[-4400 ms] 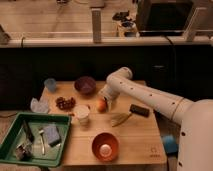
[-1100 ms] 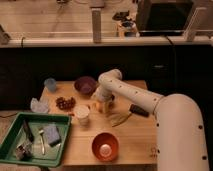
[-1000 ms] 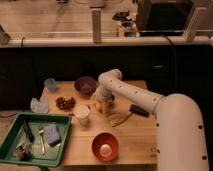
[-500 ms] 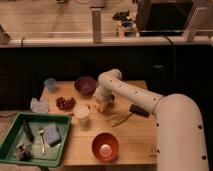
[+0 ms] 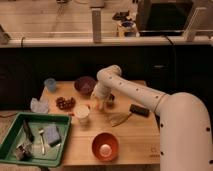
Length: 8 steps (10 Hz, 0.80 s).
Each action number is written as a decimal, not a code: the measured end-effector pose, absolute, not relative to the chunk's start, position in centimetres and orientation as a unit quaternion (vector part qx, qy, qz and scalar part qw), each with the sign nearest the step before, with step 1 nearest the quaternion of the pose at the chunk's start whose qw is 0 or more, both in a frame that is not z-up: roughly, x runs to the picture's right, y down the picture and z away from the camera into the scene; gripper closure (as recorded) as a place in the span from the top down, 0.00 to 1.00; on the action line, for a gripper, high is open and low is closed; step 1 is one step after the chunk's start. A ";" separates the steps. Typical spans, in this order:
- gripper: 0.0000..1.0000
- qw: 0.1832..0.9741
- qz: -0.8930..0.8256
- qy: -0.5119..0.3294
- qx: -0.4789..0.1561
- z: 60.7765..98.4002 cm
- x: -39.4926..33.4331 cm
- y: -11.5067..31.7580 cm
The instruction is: Place apple in paper cup
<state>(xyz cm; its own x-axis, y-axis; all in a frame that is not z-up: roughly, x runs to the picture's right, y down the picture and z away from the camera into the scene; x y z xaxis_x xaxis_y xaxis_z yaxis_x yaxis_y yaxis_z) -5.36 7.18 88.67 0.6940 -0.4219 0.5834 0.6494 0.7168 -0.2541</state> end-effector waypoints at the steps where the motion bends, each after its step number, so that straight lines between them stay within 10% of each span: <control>1: 0.01 0.890 -0.305 -0.255 -0.224 88.3 -5.5 7.0; 8: 0.01 0.877 -0.325 -0.276 -0.224 85.8 -6.6 6.3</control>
<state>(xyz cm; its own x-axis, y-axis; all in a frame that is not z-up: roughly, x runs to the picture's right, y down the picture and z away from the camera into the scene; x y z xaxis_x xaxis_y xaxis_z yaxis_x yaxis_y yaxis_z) -6.62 6.31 85.82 0.6367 -0.4461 0.6289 0.6928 0.6891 -0.2126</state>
